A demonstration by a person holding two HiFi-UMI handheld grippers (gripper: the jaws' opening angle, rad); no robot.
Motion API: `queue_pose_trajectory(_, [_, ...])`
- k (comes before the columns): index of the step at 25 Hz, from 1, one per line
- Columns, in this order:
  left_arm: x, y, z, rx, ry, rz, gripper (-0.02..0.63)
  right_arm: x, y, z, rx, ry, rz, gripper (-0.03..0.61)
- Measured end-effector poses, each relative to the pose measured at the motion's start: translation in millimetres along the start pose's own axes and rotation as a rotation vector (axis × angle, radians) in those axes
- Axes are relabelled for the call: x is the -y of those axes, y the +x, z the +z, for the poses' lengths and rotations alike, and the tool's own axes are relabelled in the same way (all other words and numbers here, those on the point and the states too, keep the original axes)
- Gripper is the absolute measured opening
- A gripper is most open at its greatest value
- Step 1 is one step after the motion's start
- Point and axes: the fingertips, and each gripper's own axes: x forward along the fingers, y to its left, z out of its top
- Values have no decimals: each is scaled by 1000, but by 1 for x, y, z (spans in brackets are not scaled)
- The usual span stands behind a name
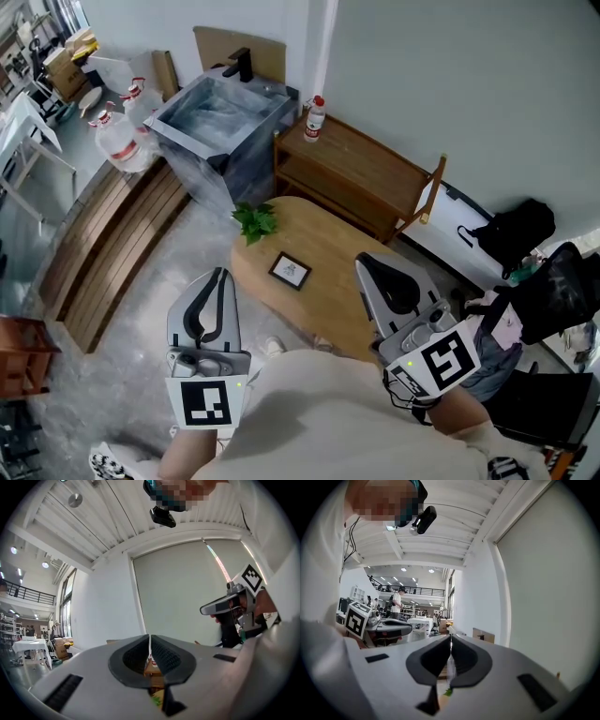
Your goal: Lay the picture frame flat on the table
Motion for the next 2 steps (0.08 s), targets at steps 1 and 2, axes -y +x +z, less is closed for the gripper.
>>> queue_pose_trajectory(1, [1, 1, 2, 5, -3, -2, 15, 1, -1, 0, -1, -1, 0, -2])
queue_pose_trajectory(2, [3, 3, 4, 11, -5, -4, 15, 1, -1, 0, -2, -1, 0, -3])
